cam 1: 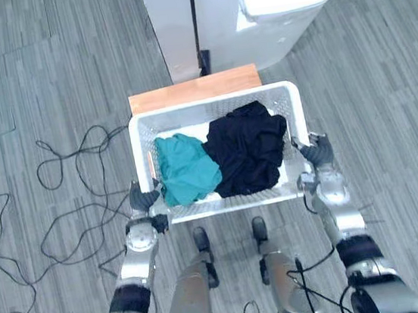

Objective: Pick up the laundry basket with both hands and put the clothes into the washing machine.

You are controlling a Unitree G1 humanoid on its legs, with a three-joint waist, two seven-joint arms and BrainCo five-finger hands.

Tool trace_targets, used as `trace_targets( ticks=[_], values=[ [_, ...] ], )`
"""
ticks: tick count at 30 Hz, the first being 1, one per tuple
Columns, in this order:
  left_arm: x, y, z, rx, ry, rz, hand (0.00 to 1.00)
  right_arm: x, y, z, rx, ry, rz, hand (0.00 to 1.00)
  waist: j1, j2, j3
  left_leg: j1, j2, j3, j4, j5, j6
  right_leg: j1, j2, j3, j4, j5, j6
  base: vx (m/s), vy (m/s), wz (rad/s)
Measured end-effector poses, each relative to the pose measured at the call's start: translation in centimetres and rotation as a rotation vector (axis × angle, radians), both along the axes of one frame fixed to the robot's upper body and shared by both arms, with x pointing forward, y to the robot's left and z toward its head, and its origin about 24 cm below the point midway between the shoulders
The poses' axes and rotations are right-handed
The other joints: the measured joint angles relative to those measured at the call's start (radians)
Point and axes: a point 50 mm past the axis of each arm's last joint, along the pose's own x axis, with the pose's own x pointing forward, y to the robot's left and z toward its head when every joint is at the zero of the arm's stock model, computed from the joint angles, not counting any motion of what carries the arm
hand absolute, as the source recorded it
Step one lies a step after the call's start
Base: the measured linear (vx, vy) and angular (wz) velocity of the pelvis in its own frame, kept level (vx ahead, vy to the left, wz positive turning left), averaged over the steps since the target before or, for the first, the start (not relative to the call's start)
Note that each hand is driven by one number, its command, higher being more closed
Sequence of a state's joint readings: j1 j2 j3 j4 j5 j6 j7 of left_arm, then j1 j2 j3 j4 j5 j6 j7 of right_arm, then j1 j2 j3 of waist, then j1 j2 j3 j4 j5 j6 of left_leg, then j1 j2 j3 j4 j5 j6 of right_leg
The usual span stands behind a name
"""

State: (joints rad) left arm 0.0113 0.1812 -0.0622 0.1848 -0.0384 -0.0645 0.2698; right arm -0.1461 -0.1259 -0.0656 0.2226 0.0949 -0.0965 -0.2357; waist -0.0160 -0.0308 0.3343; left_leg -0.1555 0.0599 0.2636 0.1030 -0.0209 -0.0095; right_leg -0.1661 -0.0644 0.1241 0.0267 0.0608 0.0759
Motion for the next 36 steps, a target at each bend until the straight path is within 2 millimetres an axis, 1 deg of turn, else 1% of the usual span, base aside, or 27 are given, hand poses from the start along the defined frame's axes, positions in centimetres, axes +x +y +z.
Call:
trace_targets(
  ticks=[3, 7, 8, 9, 10, 11, 12, 13, 14, 15, 16, 17, 18, 19, 20, 21, 22, 25, 26, 27, 28, 29, 31, 32, 34, 35, 36],
  values=[
    [-2.0, -0.4, -0.5, -0.047, 0.014, -0.015, 1.00, -2.1, -0.4, -0.7, -0.015, 0.010, -0.008, 1.00, -0.004, -0.005, -0.061, 0.033, 0.015, 0.067, 0.020, -0.037, -0.011, 0.005, 0.014, 0.068, -0.002, 0.000, 0.000, 0.01, 0.000, -0.67],
    [-2.7, -0.6, -0.7, -0.084, 0.024, -0.025, 1.00, -3.1, -0.6, -0.7, -0.036, 0.007, 0.000, 1.00, -0.026, -0.012, -0.075, 0.068, 0.069, 0.196, 0.131, -0.121, -0.016, 0.002, 0.048, 0.148, 0.003, -0.004, -0.005, -0.02, 0.023, -1.14],
    [-2.9, -0.6, -0.7, -0.087, 0.024, -0.024, 1.00, -3.1, -0.6, -0.7, -0.035, 0.006, 0.000, 1.00, -0.031, -0.011, -0.076, 0.091, 0.098, 0.259, 0.150, -0.140, -0.018, -0.007, 0.033, 0.044, 0.009, -0.039, -0.081, -0.02, 0.053, -1.60],
    [-3.1, -0.6, -0.5, -0.087, 0.016, -0.025, 1.00, -3.2, -0.6, -0.8, -0.033, 0.009, -0.001, 1.00, -0.032, -0.011, -0.080, 0.116, 0.132, 0.329, 0.155, -0.149, -0.015, -0.028, 0.001, -0.132, 0.047, -0.056, -0.169, 0.00, 0.025, -1.68],
    [-3.2, -0.6, -0.3, -0.089, 0.010, -0.026, 1.00, -3.3, -0.6, -0.8, -0.032, 0.011, -0.001, 1.00, -0.032, -0.018, -0.085, 0.130, 0.145, 0.372, 0.158, -0.155, -0.016, -0.043, -0.028, -0.235, 0.077, -0.060, -0.176, 0.05, 0.032, -1.74],
    [-3.4, -0.6, -0.4, -0.095, 0.013, -0.023, 1.00, -3.3, -0.6, -0.8, -0.031, 0.012, -0.002, 1.00, -0.033, -0.029, -0.092, 0.167, 0.157, 0.442, 0.170, -0.173, -0.034, -0.054, -0.089, -0.421, 0.126, -0.071, -0.200, 0.09, -0.001, -1.84],
    [-3.5, -0.7, -0.5, -0.100, 0.017, -0.021, 1.00, -3.3, -0.6, -0.9, -0.034, 0.014, -0.001, 1.00, -0.028, -0.023, -0.096, 0.211, 0.180, 0.515, 0.193, -0.193, -0.055, -0.038, -0.126, -0.580, 0.155, -0.067, -0.243, 0.14, -0.038, -2.28],
    [-3.6, -0.6, -0.6, -0.100, 0.020, -0.017, 1.00, -3.3, -0.6, -1.0, -0.033, 0.019, 0.000, 1.00, -0.025, -0.019, -0.116, 0.249, 0.202, 0.581, 0.189, -0.197, -0.061, -0.029, -0.145, -0.686, 0.171, -0.063, -0.255, 0.12, -0.086, -1.95],
    [-3.6, -0.6, -0.6, -0.099, 0.020, -0.017, 1.00, -3.4, -0.6, -1.0, -0.033, 0.019, 0.001, 1.00, -0.027, -0.018, -0.129, 0.262, 0.207, 0.609, 0.189, -0.200, -0.068, -0.029, -0.148, -0.718, 0.181, -0.060, -0.247, 0.11, -0.114, -1.74],
    [-3.6, -0.6, -0.5, -0.100, 0.017, -0.018, 1.00, -3.3, -0.6, -1.0, -0.034, 0.016, 0.002, 1.00, -0.029, -0.017, -0.140, 0.286, 0.216, 0.646, 0.202, -0.212, -0.087, -0.033, -0.140, -0.720, 0.185, -0.035, -0.198, 0.14, -0.139, -1.64],
    [-3.6, -0.7, -0.5, -0.103, 0.018, -0.017, 1.00, -3.3, -0.6, -0.9, -0.035, 0.014, 0.003, 1.00, -0.028, -0.008, -0.145, 0.311, 0.262, 0.668, 0.274, -0.230, -0.116, -0.040, -0.101, -0.653, 0.189, -0.029, -0.115, 0.21, -0.197, -1.85],
    [-3.7, -0.7, -0.7, -0.105, 0.023, -0.015, 1.00, -3.3, -0.8, -1.0, -0.041, 0.017, 0.005, 1.00, -0.024, -0.003, -0.151, 0.312, 0.313, 0.660, 0.364, -0.230, -0.114, -0.050, -0.064, -0.602, 0.197, -0.039, -0.122, 0.29, -0.266, -1.85],
    [-3.9, -0.7, -0.8, -0.109, 0.029, -0.014, 1.00, -3.3, -0.7, -1.0, -0.038, 0.017, 0.013, 1.00, -0.024, 0.008, -0.153, 0.300, 0.379, 0.631, 0.487, -0.224, -0.069, -0.050, -0.023, -0.555, 0.196, -0.052, -0.128, 0.30, -0.271, -1.94],
    [-4.3, -0.8, -1.1, -0.117, 0.043, -0.008, 1.00, -3.3, -0.8, -0.9, -0.051, 0.019, 0.027, 1.00, -0.019, 0.025, -0.159, 0.245, 0.455, 0.537, 0.671, -0.176, 0.089, -0.041, 0.041, -0.485, 0.192, -0.065, -0.142, 0.26, -0.193, -2.04],
    [-4.8, -0.9, -1.5, -0.127, 0.060, 0.000, 1.00, -3.1, -0.7, -0.7, -0.058, 0.016, 0.040, 1.00, -0.006, 0.034, -0.160, 0.189, 0.460, 0.399, 0.780, -0.168, 0.117, -0.027, 0.075, -0.422, 0.186, -0.069, -0.151, 0.19, -0.082, -1.96],
    [-5.0, -1.0, -1.7, -0.138, 0.069, 0.005, 1.00, -3.0, -0.8, -0.6, -0.067, 0.016, 0.043, 1.00, 0.004, 0.037, -0.160, 0.148, 0.415, 0.282, 0.818, -0.195, 0.076, -0.019, 0.092, -0.379, 0.180, -0.073, -0.157, 0.25, 0.073, -2.31],
    [-5.5, -1.4, -2.1, -0.158, 0.084, 0.014, 1.00, -3.1, -1.2, -0.6, -0.087, 0.026, 0.046, 1.00, 0.031, 0.039, -0.158, 0.055, 0.274, 0.080, 0.849, -0.255, 0.021, 0.008, 0.115, -0.285, 0.167, -0.074, -0.162, 0.24, 0.122, -1.97],
    [-6.4, -1.7, -2.7, -0.178, 0.111, 0.020, 1.00, -3.1, -1.3, -0.7, -0.115, 0.041, 0.055, 1.00, 0.041, 0.039, -0.153, -0.075, 0.100, -0.082, 0.676, -0.303, 0.023, 0.105, 0.108, -0.167, 0.114, -0.084, -0.150, 0.27, 0.163, -1.54],
    [-6.4, -1.8, -2.7, -0.179, 0.111, 0.019, 1.00, -3.1, -1.4, -0.7, -0.124, 0.042, 0.060, 1.00, 0.047, 0.041, -0.153, -0.085, 0.076, -0.102, 0.604, -0.298, 0.015, 0.113, 0.101, -0.155, 0.103, -0.089, -0.143, 0.21, 0.201, -1.32],
    [-6.4, -1.9, -2.8, -0.186, 0.110, 0.021, 1.00, -3.0, -1.3, -0.5, -0.137, 0.039, 0.069, 1.00, 0.060, 0.052, -0.153, -0.102, 0.050, -0.130, 0.433, -0.271, -0.029, 0.134, 0.095, -0.129, 0.079, -0.095, -0.133, 0.20, 0.241, -1.33],
    [-6.5, -2.0, -2.8, -0.192, 0.114, 0.027, 1.00, -3.0, -1.3, -0.5, -0.143, 0.038, 0.074, 1.00, 0.068, 0.085, -0.158, -0.104, 0.052, -0.145, 0.298, -0.188, -0.068, 0.171, 0.113, -0.104, 0.039, -0.105, -0.114, 0.23, 0.250, -1.33],
    [-6.7, -1.9, -3.0, -0.191, 0.120, 0.031, 1.00, -3.1, -1.3, -0.6, -0.143, 0.044, 0.075, 1.00, 0.081, 0.089, -0.166, -0.090, 0.042, -0.140, 0.276, -0.162, -0.043, 0.188, 0.113, -0.079, 0.017, -0.104, -0.112, 0.37, 0.257, -1.00],
    [-6.4, -1.8, -2.7, -0.189, 0.104, 0.029, 1.00, -3.1, -1.2, -0.5, -0.141, 0.041, 0.073, 1.00, 0.078, 0.072, -0.173, -0.081, 0.011, -0.120, 0.275, -0.158, -0.010, 0.191, 0.066, -0.062, 0.007, -0.103, -0.070, 0.41, 0.282, -0.35],
    [-6.2, -1.9, -2.6, -0.193, 0.099, 0.028, 1.00, -3.1, -1.3, -0.5, -0.147, 0.042, 0.070, 1.00, 0.067, 0.071, -0.175, -0.074, 0.003, -0.113, 0.290, -0.160, 0.032, 0.187, 0.046, -0.064, 0.037, -0.128, -0.040, 0.33, 0.312, 0.01],
    [-6.4, -1.8, -2.7, -0.183, 0.109, 0.029, 1.00, -3.1, -1.1, -0.7, -0.137, 0.045, 0.069, 1.00, 0.063, 0.053, -0.183, -0.046, -0.027, -0.083, 0.286, -0.186, 0.072, 0.120, 0.017, -0.062, 0.223, -0.211, 0.015, 0.37, 0.271, -0.05],
    [-6.5, -1.7, -2.8, -0.181, 0.119, 0.029, 1.00, -3.2, -1.0, -0.9, -0.138, 0.054, 0.066, 1.00, 0.061, 0.048, -0.180, -0.006, -0.048, -0.064, 0.286, -0.202, 0.091, 0.042, -0.009, -0.056, 0.448, -0.244, 0.106, 0.44, 0.223, 0.02],
    [-6.6, -1.6, -2.9, -0.170, 0.130, 0.026, 1.00, -3.3, -0.9, -1.3, -0.132, 0.069, 0.059, 1.00, 0.057, 0.043, -0.177, 0.052, -0.070, -0.061, 0.279, -0.217, 0.110, -0.022, -0.045, -0.061, 0.672, -0.239, 0.197, 0.39, 0.166, 0.10]
  ],
)
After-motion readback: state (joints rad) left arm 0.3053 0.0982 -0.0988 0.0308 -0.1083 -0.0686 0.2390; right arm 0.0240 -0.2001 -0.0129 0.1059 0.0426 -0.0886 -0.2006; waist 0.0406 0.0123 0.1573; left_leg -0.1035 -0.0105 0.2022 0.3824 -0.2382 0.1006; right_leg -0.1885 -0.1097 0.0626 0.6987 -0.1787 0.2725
